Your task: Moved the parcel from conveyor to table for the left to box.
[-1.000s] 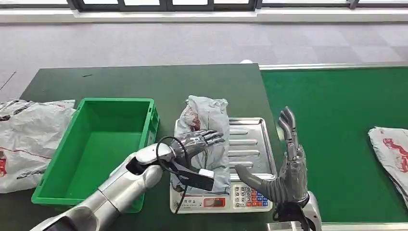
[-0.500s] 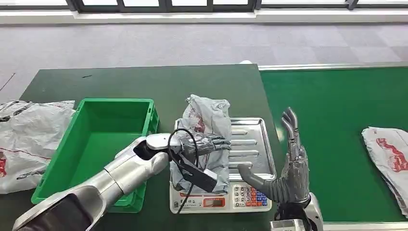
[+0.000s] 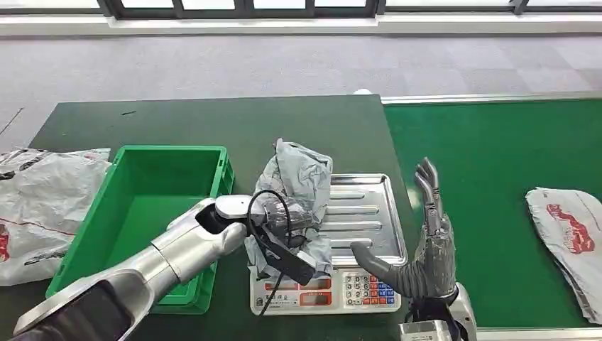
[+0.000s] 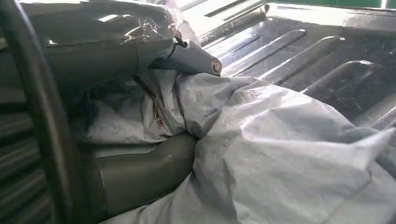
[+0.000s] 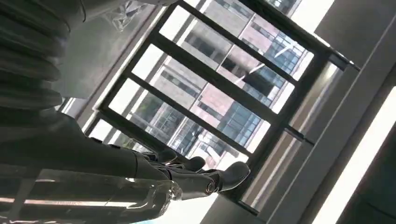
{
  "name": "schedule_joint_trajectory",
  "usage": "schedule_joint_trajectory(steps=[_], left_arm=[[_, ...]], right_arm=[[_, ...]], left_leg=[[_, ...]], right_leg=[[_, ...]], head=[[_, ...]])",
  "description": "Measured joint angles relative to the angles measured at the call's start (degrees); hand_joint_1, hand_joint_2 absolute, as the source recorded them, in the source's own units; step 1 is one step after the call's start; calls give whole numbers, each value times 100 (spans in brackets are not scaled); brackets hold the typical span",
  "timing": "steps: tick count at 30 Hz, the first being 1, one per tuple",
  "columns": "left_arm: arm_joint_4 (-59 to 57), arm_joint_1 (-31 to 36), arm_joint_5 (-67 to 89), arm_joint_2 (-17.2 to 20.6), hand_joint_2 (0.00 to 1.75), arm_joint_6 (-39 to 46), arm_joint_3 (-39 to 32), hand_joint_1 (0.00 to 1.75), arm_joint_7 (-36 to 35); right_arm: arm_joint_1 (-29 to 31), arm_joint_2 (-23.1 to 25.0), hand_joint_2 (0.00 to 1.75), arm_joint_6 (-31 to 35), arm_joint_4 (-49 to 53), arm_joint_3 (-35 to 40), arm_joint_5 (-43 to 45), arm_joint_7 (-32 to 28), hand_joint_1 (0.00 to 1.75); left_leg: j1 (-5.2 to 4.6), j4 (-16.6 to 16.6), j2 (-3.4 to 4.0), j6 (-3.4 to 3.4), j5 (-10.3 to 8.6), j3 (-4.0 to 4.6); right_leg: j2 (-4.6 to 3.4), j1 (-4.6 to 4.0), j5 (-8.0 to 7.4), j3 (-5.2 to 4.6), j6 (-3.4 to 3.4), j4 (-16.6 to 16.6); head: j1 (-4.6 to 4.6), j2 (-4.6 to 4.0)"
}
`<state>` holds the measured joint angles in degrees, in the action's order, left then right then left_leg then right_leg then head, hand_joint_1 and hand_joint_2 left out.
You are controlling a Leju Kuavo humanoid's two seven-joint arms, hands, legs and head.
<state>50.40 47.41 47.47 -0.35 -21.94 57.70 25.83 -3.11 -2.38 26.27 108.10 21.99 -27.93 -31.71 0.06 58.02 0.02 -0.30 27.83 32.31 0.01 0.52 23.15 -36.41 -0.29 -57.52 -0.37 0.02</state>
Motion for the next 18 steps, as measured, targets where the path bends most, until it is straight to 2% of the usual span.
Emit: schedule_joint_trajectory(steps=[10, 12, 15, 18], left_arm=[[-59, 65, 28, 2, 175, 75, 149, 175, -35], [-57, 35, 128, 2, 175, 500, 151, 175, -274], [81, -246, 709, 39, 175, 1864, -40, 175, -1116], [392, -496, 940, 177, 175, 2223, -433, 175, -1301]], right_arm=[[14, 0, 175, -122, 0, 0, -26, 83, 0], [-33, 0, 175, -114, 6, 0, -85, 55, 0], [-277, 0, 175, -133, 140, 0, -265, 7, 0], [-479, 0, 175, -186, 295, 0, -317, -2, 0]], left_leg=[[0, 0, 0, 1, 1, 1], [-1, 0, 0, 1, 1, -1], [-1, 0, 0, 0, 1, 6], [1, 0, 3, -3, 2, -10]], right_leg=[[0, 1, 2, 1, -2, 0], [0, 1, 2, 2, -2, 1], [-1, 2, 2, -2, -1, 0], [-7, -2, 2, -14, -1, 0]], head=[[0, 0], [0, 0], [0, 0], [0, 0]])
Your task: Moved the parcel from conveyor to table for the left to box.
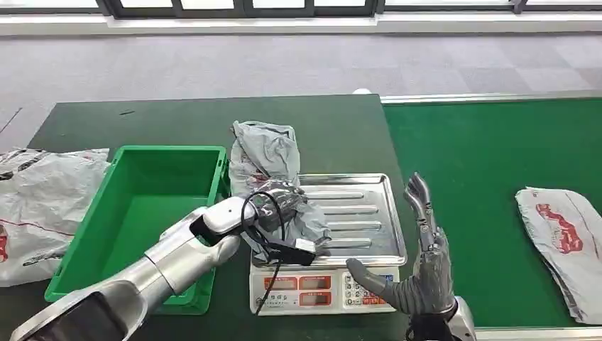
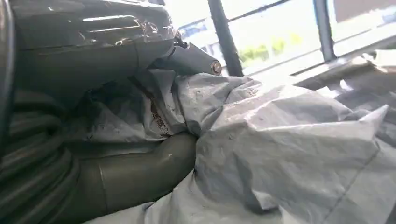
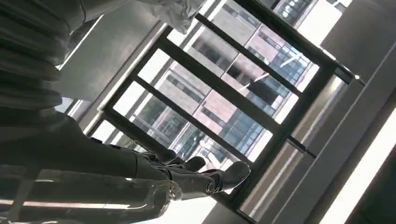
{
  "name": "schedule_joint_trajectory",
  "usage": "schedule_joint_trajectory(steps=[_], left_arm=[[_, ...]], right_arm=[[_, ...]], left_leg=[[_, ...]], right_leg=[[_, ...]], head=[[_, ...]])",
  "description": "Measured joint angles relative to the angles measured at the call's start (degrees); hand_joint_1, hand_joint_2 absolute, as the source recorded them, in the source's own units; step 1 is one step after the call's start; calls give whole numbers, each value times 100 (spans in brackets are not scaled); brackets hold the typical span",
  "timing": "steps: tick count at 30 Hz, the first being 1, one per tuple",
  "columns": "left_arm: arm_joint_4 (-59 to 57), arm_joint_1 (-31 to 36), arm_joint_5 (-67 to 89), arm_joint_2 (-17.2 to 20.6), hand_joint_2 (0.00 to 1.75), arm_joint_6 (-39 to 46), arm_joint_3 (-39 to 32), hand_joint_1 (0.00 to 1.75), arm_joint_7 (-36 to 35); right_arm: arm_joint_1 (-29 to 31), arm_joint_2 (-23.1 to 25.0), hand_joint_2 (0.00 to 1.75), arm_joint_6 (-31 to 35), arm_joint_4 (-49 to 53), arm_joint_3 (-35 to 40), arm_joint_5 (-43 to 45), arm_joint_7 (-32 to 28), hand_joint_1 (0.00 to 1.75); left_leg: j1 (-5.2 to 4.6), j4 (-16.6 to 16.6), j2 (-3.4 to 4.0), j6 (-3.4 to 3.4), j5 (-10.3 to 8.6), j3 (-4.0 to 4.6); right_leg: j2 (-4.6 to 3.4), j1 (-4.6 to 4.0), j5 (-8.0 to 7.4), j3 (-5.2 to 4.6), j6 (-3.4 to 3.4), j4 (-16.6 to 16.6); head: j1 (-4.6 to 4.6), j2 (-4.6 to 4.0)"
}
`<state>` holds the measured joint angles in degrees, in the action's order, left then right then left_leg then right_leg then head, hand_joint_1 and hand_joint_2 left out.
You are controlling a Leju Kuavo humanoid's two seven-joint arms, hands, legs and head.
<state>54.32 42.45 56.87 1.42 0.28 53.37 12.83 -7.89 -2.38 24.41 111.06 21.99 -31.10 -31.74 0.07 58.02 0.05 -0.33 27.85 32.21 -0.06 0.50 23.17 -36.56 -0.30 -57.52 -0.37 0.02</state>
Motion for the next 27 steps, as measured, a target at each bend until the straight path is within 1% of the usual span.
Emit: schedule_joint_trajectory(steps=[1, 6, 14, 15, 17, 21, 23, 27], left_arm=[[68, -53, 19, 22, 175, 0, -83, 175, -13], [327, -266, 74, 94, 175, 0, -321, 175, -22], [485, -352, 83, 146, 175, 17, -415, 175, -31], [500, -373, 81, 153, 175, 103, -434, 175, -46], [757, -600, 102, 192, 175, 693, -645, 175, -150], [1683, -1266, 247, 288, 175, 1869, -1401, 175, -238], [2123, -1608, 326, 321, 175, 2160, -1705, 175, -236], [2780, -2154, 446, 341, 175, 2413, -2135, 175, -258]], right_arm=[[-27, 0, 175, -9, 33, 0, -7, 0, 0], [-91, 0, 175, -26, 114, 0, -11, 2, 0], [-113, 0, 175, -31, 159, 0, -11, 0, 0], [-113, 2, 175, -46, 159, 0, 0, 2, 0], [-120, 4, 175, -92, 170, -2, 26, 2, 0], [-136, 17, 175, -144, 214, -7, 68, 20, 0], [-135, 17, 175, -131, 218, -7, 96, 37, 0], [-135, 17, 175, -87, 225, -7, 166, 85, 0]], left_leg=[[0, 0, -4, -1, -7, -17], [-1, 0, -10, -4, -11, -14], [-3, 0, -10, -2, -10, -12], [-2, 0, -10, -2, -10, 17], [-2, -1, -6, -3, -2, 31], [0, -1, 2, -6, 2, 26], [1, -1, 2, -4, 2, -3], [1, -1, -2, -3, 2, -3]], right_leg=[[5, 0, -1, -5, 0, 0], [9, 2, -2, -6, 1, -1], [9, 4, -3, -5, 1, 0], [9, 4, -3, -4, 1, -1], [7, 4, 1, -3, 0, -1], [-8, 1, 7, -13, 4, -1], [-6, 0, 8, -17, 4, -1], [-2, 0, 8, -16, 4, -1]], head=[[0, 0], [0, 0], [0, 2], [0, 0], [0, 0], [0, 0], [0, 0], [0, 0]])
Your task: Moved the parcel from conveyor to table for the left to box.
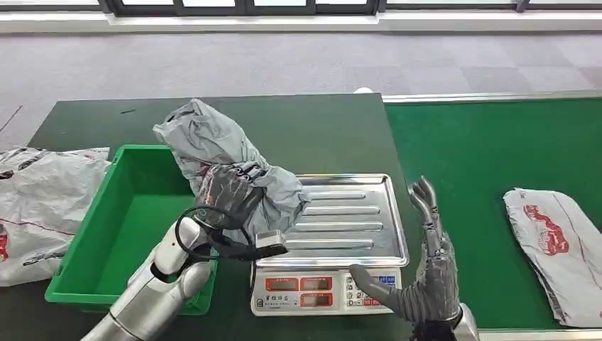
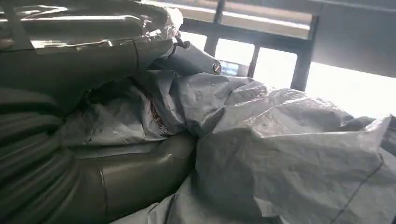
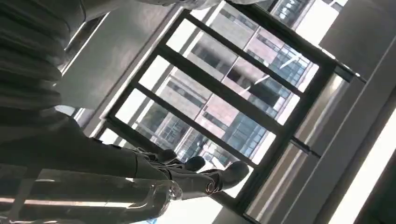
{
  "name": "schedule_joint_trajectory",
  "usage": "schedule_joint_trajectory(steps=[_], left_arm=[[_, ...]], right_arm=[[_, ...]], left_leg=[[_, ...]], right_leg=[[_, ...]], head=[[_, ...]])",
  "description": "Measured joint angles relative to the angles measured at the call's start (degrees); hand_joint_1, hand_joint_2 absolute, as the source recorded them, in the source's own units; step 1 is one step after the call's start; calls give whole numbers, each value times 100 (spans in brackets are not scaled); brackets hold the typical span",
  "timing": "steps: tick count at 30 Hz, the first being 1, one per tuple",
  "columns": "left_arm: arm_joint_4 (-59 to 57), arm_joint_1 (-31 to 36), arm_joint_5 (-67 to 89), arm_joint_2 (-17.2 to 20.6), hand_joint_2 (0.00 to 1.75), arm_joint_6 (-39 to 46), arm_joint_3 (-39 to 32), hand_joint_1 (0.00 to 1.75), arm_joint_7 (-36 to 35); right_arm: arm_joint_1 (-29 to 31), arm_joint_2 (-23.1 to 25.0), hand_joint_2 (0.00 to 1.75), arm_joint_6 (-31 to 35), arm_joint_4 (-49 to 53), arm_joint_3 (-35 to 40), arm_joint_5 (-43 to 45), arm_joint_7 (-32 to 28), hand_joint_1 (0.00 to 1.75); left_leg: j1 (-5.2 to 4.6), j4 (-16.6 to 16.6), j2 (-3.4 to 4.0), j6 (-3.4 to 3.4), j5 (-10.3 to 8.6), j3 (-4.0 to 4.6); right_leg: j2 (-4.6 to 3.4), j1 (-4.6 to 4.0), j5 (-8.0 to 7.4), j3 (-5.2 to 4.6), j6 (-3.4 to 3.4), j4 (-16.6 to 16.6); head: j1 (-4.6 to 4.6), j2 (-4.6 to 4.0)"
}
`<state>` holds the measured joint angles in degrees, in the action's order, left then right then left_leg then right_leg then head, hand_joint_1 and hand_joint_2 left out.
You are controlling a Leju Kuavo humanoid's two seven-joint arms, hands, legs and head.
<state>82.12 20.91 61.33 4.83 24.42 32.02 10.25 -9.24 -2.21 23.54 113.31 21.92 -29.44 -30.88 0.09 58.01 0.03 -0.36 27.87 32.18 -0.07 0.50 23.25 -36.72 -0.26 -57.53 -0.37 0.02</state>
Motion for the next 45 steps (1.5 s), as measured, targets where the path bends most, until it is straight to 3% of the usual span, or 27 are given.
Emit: schedule_joint_trajectory(steps=[3, 13, 21, 26, 27, 28, 31, 32, 37, 40, 45], left_arm=[[473, -427, 96, 26, 175, 491, -494, 175, -111], [1178, -862, 332, 142, 175, 773, -1939, 175, -173], [701, -858, 422, 160, 175, 417, -2393, 175, -358], [-196, -765, 606, 157, 175, 39, -2498, 175, -514], [-355, -765, 706, 149, 175, 26, -2498, 68, -571], [-505, -768, 765, 133, 175, 24, -2498, 0, -607], [-748, -761, 826, 114, 175, -16, -2498, 0, -667], [-805, -762, 885, 103, 0, -66, -2500, 0, -719], [-967, -765, 1189, 0, 0, 33, -2585, 0, -1036], [-839, -820, 1046, -88, 0, 547, -2745, 0, -1053], [-48, -1143, -760, -332, 0, 1233, -2968, 0, -263]], right_arm=[[-105, 0, 175, 52, 28, 0, 22, -81, 0], [-144, 0, 175, 6, 44, 0, -4, -7, 0], [-78, 0, 175, -59, 44, 0, 13, -2, 0], [-46, 0, 175, -109, 42, 0, 22, -11, 0], [-46, 0, 175, -129, 42, 0, 17, -15, 0], [-45, 0, 175, -142, 42, 0, 11, -15, 0], [-41, 0, 175, -146, 39, 0, 4, -17, 0], [-37, 0, 175, -157, 37, 0, 4, -22, 0], [108, -2, 175, -175, -26, 0, 17, -22, 0], [200, -2, 175, -140, -52, 0, -119, 85, 0], [388, -2, 175, -50, -94, 0, -866, 466, 0]], left_leg=[[0, -1, 5, 3, 11, 41], [1, 0, 0, 3, 6, 13], [-1, 0, -1, 4, 6, -10], [-1, 0, -1, 4, 6, -11], [-1, 0, -1, 3, 6, -11], [-1, 0, -1, 3, 6, -11], [-1, 0, -1, 3, 6, -10], [-1, 0, -1, 3, 6, -9], [-1, 0, -1, 3, 6, -7], [-1, 0, 0, 3, 8, 19], [-1, 0, 0, 2, 11, 22]], right_leg=[[-6, 0, 10, 3, -4, 1], [5, -1, 13, 6, -2, -1], [6, 1, 11, 7, -4, 0], [4, 0, 9, 6, -2, 0], [2, 0, 9, 6, -2, 0], [2, 0, 9, 5, -2, 0], [3, 0, 9, 5, -2, 0], [3, 0, 9, 5, -2, 0], [3, 1, 9, 7, -2, 0], [3, 1, 9, 9, -2, 0], [2, 1, 14, 9, -4, 0]], head=[[0, 0], [-2, 0], [0, 0], [0, 0], [0, 2], [-2, 0], [-2, 0], [0, 0], [0, 0], [-2, 0], [0, 2]])
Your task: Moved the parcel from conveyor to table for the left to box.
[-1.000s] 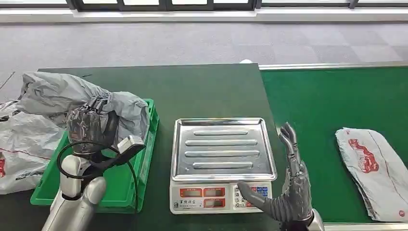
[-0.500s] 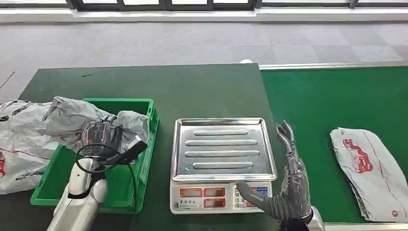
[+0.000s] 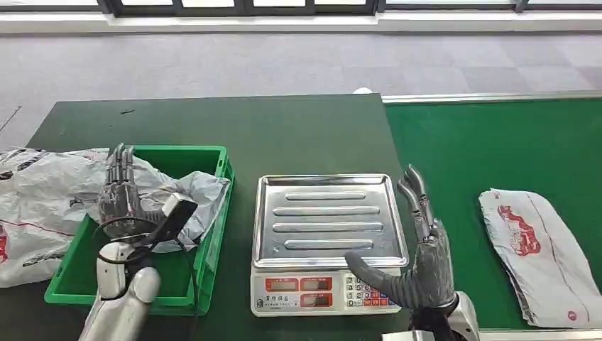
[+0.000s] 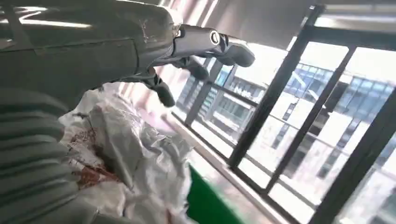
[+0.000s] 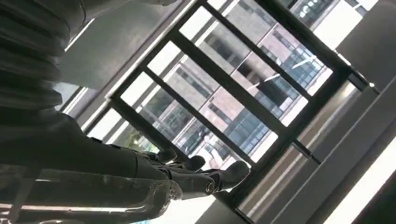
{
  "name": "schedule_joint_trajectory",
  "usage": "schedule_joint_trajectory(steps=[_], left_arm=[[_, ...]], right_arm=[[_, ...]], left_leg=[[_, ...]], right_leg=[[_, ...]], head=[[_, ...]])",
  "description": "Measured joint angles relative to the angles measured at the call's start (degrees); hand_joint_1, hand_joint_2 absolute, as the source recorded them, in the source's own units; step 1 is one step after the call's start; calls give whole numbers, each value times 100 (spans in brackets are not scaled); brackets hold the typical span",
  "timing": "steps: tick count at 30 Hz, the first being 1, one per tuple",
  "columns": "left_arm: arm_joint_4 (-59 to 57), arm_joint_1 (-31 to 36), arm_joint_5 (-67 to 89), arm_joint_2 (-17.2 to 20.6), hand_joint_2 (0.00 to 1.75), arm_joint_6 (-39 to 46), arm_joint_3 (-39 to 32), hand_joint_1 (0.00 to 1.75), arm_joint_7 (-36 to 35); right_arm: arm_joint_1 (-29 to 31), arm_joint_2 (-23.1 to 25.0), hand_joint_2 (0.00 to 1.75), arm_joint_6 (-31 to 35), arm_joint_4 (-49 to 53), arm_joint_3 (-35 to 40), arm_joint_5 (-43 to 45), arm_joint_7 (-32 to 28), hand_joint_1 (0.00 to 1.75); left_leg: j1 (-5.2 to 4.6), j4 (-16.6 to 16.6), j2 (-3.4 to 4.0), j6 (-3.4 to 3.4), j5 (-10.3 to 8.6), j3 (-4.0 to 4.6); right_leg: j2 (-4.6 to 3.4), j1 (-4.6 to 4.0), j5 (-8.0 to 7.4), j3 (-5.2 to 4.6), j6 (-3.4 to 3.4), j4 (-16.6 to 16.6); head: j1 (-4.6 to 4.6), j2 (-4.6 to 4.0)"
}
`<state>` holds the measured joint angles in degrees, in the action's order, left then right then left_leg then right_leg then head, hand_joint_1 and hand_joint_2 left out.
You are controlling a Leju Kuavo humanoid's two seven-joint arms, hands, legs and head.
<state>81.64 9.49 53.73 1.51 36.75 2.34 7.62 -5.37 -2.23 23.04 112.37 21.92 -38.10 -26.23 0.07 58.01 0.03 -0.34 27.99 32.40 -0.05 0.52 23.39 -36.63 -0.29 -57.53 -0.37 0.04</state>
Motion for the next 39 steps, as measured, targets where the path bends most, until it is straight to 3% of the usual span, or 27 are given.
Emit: schedule_joint_trajectory(steps=[4, 6, 8, 11, 16, 20, 21, 25, 28, 37, 39], left_arm=[[513, -288, -519, -192, 0, 266, -107, 0, 419], [797, -395, -661, -446, 0, 301, -335, 0, 1045], [1037, -428, -852, -709, 0, 325, -616, 0, 1572], [1289, -525, -1295, -861, 0, 323, -706, 0, 1708], [1641, -715, -2926, -703, 0, 122, -509, 0, 1669], [2052, -939, -4644, -605, 0, -629, -387, 0, 1999], [2170, -1017, -4765, -599, 0, -753, -352, 0, 2027], [2397, -1160, -4982, -474, 0, -1315, -251, 0, 2038], [2502, -1215, -5100, -389, 0, -1671, -177, 0, 2121], [2574, -1305, -5137, -312, 0, -1845, -72, 0, 2202], [2563, -1310, -5056, -304, 0, -1863, -35, 0, 2198]], right_arm=[[77, -7, 175, 70, -33, 0, -284, 87, 0], [178, -22, 175, 81, -79, 0, -546, 280, 0], [358, -66, 175, 50, -185, 0, -836, 585, 0], [648, -190, 175, -27, -409, -15, -1128, 934, 0], [913, -604, 175, -274, -918, -365, -1407, 1484, 0], [1237, -1050, 175, -1446, -1610, -595, -2498, 2540, 0], [1298, -1218, 175, -1471, -1913, -722, -2533, 2518, 0], [1678, -1751, 175, -1963, -2869, -892, -3112, 2870, 0], [2085, -2271, 175, -2015, -3975, -986, -3236, 2797, 0], [2378, -2992, 175, -2216, -5546, -1145, -2874, 3018, 0], [2412, -3047, 175, -2256, -5898, -1278, -2692, 3016, 0]], left_leg=[[1, 0, -6, 2, -1, -28], [1, 0, -4, 1, -1, 19], [-1, 0, 0, 8, 9, 12], [-2, 2, 0, 8, 8, 8], [-2, 4, -9, 13, -3, -34], [-2, 4, -2, 17, 11, -6], [-3, 5, -12, 27, 4, -34], [-10, 14, -26, 30, 0, -27], [-16, 17, -40, 36, -4, -15], [-18, 17, -50, 39, -3, -15], [-17, 16, -44, 39, 4, 30]], right_leg=[[9, -1, 2, -2, -1, 0], [7, 0, 1, -1, -2, 0], [1, 2, 6, 3, -6, 2], [2, 2, 5, 8, -8, 4], [10, 1, -6, 7, -13, 3], [3, 2, 1, 15, -19, 6], [13, 2, 0, 12, -21, 7], [24, 8, -8, 12, -30, 10], [43, 14, -12, 12, -36, 10], [55, 14, -10, 10, -38, 13], [51, 14, -8, 11, -38, 13]], head=[[-2, -2], [0, -2], [-2, -2], [0, -2], [0, -2], [-2, -2], [0, -2], [0, -2], [0, -2], [0, -2], [2, -2]])
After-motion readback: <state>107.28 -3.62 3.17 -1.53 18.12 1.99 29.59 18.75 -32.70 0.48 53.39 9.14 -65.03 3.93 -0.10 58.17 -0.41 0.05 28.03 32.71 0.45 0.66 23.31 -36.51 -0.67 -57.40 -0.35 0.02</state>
